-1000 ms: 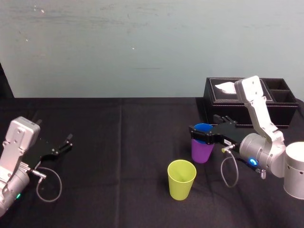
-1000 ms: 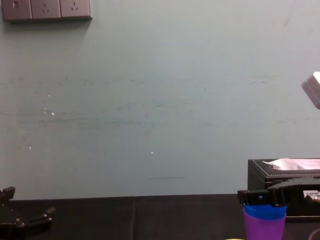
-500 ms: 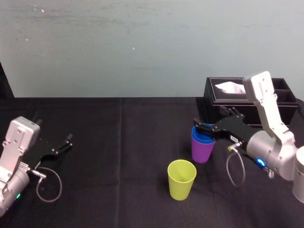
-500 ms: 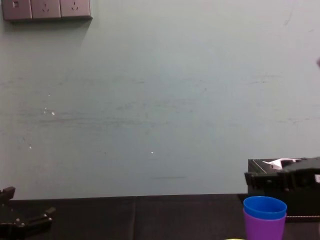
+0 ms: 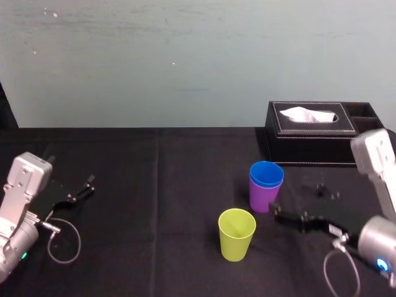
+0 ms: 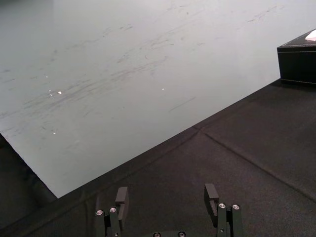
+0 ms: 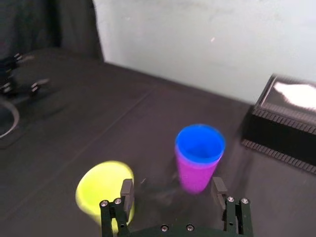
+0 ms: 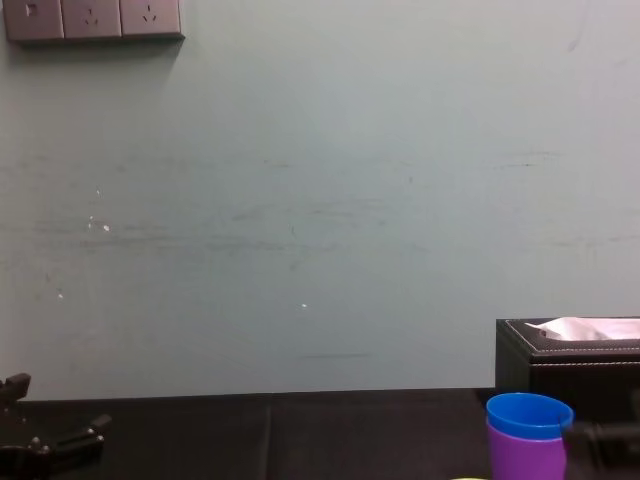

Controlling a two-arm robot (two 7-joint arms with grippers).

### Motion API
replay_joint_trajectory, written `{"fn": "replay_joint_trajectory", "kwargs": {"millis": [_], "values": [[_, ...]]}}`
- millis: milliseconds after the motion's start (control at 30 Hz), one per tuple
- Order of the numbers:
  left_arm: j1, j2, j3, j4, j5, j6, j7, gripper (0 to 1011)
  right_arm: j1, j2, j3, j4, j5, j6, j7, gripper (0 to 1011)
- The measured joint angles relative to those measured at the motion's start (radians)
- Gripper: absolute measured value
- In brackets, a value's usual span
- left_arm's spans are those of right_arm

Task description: Stack the three plastic cups sequentially using one hand.

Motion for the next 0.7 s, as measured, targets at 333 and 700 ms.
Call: {"fn": "replay_joint_trajectory", "kwargs": {"millis": [333, 700], "values": [[0.000, 0.000, 0.000, 0.000, 0.000, 0.000, 0.000, 1000, -0.126, 0.045, -0.007, -0.063, 0.054, 0.035, 0.011, 1000], [0.000, 0.000, 0.000, 0.000, 0.000, 0.000, 0.000, 1000, -0.125, 0.078, -0.076, -0.064, 0.044, 0.047, 0.010, 1000]]}}
